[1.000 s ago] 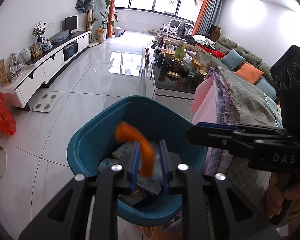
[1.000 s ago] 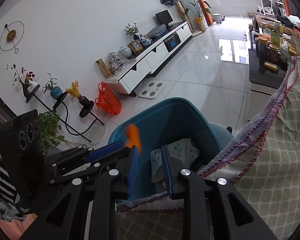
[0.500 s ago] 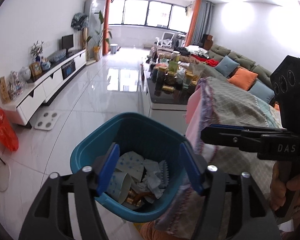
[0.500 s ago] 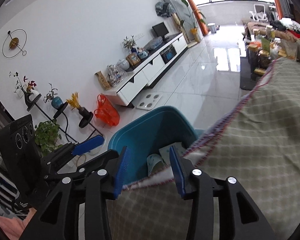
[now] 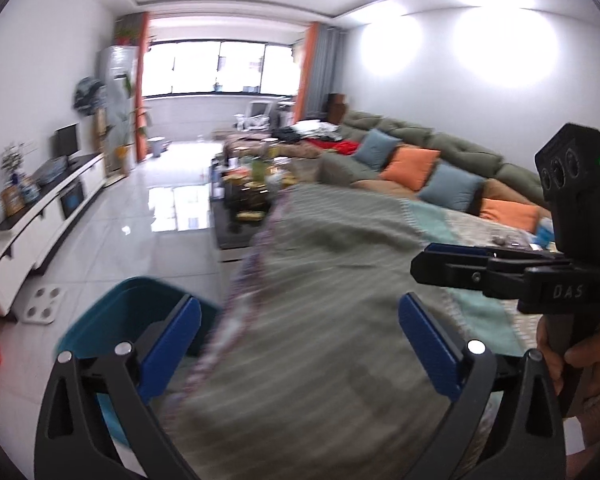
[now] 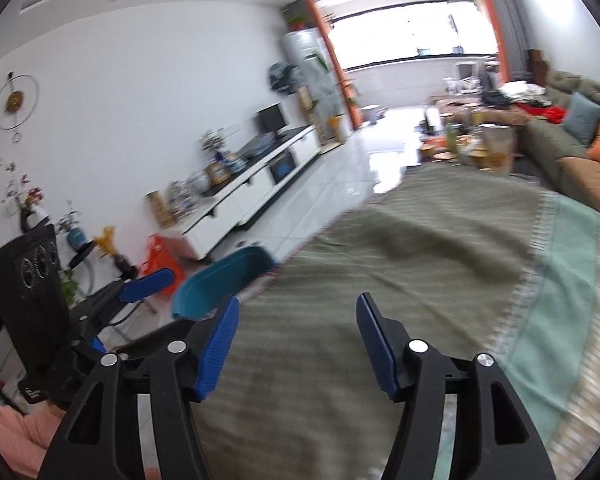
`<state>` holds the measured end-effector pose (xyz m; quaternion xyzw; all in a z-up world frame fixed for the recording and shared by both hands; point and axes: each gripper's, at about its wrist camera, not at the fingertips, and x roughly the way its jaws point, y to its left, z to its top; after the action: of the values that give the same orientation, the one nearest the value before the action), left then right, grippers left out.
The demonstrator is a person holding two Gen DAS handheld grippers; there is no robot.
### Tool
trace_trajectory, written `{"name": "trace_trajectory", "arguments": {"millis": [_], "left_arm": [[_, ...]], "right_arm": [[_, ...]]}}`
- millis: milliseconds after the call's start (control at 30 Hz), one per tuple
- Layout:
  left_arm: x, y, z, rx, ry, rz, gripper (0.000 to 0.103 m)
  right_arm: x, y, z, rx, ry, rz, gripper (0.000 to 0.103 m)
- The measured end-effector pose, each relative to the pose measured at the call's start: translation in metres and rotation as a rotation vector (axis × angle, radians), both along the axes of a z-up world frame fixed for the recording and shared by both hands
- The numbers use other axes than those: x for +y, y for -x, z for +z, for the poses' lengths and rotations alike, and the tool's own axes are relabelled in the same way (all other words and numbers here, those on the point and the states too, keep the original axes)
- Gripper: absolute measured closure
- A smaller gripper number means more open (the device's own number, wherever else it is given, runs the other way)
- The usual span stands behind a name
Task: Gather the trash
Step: 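Return both tools from the bin to the bed, then grasp a gold snack wrapper with the right tool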
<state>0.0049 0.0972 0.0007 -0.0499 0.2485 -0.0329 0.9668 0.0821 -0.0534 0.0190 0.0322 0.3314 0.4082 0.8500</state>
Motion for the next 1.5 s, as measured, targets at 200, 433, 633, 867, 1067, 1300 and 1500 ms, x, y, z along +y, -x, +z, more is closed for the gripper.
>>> {"name": "trace_trajectory", "arguments": {"millis": [200,433,633,867,1067,1300,1500], "left_arm": [[-0.062,-0.017,-0.002,0.001,0.007,-0.146,0.004],[-0.130,-0.034,-0.006,0.009,-0.032,-0.287,0.004],[-0.173,-0.046,-0.009,0.023,-0.052,-0.375,0.004],[-0.208,-0.054,-0.012,0.048,-0.068,-0.448,0.004],[-0.229,-0.060,-0.012,0.058,-0.075,-0.475,0.004],[-0.237,-0.066,-0.018,0.083,-0.075,-0.477,0.004],[-0.231,-0.069,-0.021,0.102,-0.062,-0.459,0.005]], "right_arm": [[-0.076,0.005,0.000,-0.019,0.029,-0.185,0.035],[-0.153,0.006,-0.005,-0.015,0.024,-0.361,0.035],[-0.202,0.007,-0.012,-0.005,0.020,-0.455,0.035],[-0.240,0.006,-0.018,-0.002,0.009,-0.527,0.035],[-0.268,-0.006,-0.026,0.018,0.038,-0.613,0.035],[-0.281,-0.034,-0.041,0.081,0.081,-0.641,0.035],[-0.279,-0.057,-0.051,0.142,0.136,-0.636,0.050]]}}
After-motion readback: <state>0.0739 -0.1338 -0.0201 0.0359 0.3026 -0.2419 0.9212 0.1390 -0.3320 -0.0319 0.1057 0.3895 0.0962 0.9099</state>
